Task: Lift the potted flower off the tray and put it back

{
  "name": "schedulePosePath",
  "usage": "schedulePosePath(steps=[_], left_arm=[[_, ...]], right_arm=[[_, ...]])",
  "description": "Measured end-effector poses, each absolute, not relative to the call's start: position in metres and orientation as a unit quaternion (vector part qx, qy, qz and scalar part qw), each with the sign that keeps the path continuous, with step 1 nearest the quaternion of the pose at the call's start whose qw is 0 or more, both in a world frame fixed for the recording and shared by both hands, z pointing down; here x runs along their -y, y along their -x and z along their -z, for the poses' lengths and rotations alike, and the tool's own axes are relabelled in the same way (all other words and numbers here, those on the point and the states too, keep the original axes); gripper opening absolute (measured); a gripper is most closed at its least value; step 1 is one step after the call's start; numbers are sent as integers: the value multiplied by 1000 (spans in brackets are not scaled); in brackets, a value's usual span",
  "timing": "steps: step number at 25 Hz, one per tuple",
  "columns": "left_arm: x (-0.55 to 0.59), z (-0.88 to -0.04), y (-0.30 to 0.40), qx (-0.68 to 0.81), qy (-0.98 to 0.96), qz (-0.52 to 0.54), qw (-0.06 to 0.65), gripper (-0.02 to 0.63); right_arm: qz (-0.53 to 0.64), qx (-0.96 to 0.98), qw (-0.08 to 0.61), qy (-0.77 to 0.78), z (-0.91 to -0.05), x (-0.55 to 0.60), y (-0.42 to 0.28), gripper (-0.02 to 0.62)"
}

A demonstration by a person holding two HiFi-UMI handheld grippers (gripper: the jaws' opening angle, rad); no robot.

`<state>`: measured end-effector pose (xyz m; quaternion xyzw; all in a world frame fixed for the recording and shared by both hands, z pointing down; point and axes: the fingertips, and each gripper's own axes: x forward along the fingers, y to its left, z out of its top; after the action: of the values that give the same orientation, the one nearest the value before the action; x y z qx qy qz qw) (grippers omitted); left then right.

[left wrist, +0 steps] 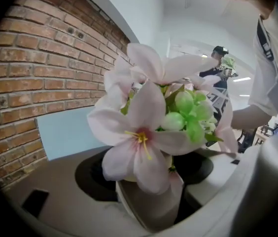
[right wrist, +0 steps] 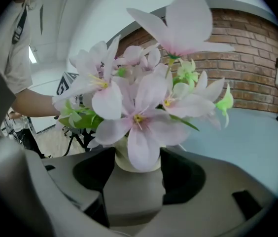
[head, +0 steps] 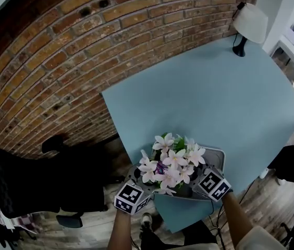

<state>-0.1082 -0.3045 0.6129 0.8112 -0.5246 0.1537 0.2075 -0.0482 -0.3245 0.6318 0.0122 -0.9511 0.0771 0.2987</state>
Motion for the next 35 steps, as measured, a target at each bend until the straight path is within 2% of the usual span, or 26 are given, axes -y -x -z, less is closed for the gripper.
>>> schedulePosePath(steps=[8,21,35], left_arm=[[319,-622,108,529,-808,-167,197,365],[317,-639,108,527,-806,-141,229,367],[270,-618,126,534,-802,-148,226,367]], right_arm=[[-80,950,301,-8,-645,339,50,308],[-62,948,311,-27,-652,341,45,308],[-71,933,328,-129,-629,320,4,310]])
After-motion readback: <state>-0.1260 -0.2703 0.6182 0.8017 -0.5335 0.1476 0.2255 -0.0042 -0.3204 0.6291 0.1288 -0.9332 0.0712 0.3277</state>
